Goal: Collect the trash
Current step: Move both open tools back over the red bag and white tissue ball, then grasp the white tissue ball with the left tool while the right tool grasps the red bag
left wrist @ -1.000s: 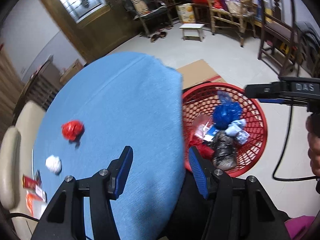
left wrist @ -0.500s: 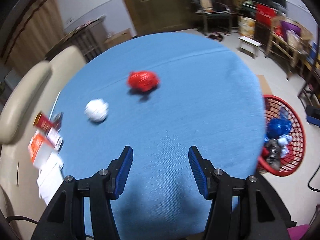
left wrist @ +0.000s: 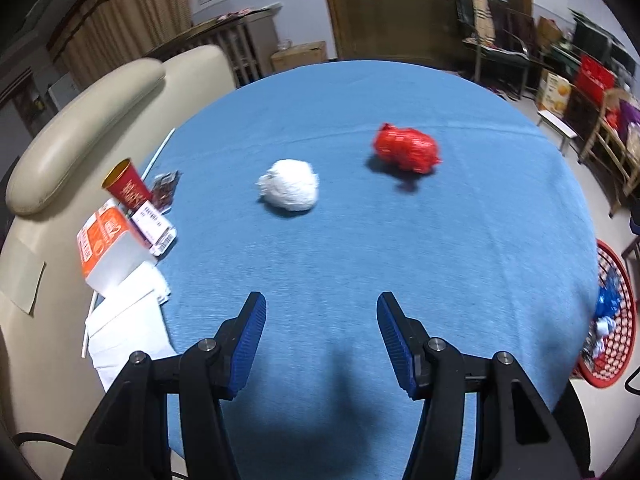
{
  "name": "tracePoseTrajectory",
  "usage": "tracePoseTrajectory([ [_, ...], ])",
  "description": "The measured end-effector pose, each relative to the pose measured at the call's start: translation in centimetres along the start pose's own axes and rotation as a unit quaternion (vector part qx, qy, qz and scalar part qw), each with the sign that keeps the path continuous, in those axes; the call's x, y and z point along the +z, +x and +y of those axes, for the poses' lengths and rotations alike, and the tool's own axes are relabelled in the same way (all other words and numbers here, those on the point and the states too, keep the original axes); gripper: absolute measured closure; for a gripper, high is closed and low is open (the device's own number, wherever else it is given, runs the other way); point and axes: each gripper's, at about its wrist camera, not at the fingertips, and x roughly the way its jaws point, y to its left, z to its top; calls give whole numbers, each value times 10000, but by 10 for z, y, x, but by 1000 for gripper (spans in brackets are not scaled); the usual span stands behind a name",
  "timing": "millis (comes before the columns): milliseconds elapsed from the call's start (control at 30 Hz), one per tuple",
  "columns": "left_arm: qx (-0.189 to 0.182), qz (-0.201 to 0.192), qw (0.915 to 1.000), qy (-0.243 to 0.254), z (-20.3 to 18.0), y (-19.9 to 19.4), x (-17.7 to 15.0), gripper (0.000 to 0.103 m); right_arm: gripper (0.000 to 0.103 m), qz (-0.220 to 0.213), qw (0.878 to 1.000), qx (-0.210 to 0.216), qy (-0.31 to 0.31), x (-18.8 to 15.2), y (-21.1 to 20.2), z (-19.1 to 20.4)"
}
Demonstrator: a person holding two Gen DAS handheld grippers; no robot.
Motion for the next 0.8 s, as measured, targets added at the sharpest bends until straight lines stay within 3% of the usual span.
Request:
tracePoseTrajectory([
  [367, 89, 118, 9987, -480, 49, 28, 32, 44, 41, 535, 9972, 70, -515, 40, 93, 63],
  [800, -156, 266, 9972, -685, 57, 70, 82, 44, 41, 713, 9947, -34, -733, 93, 196, 92],
])
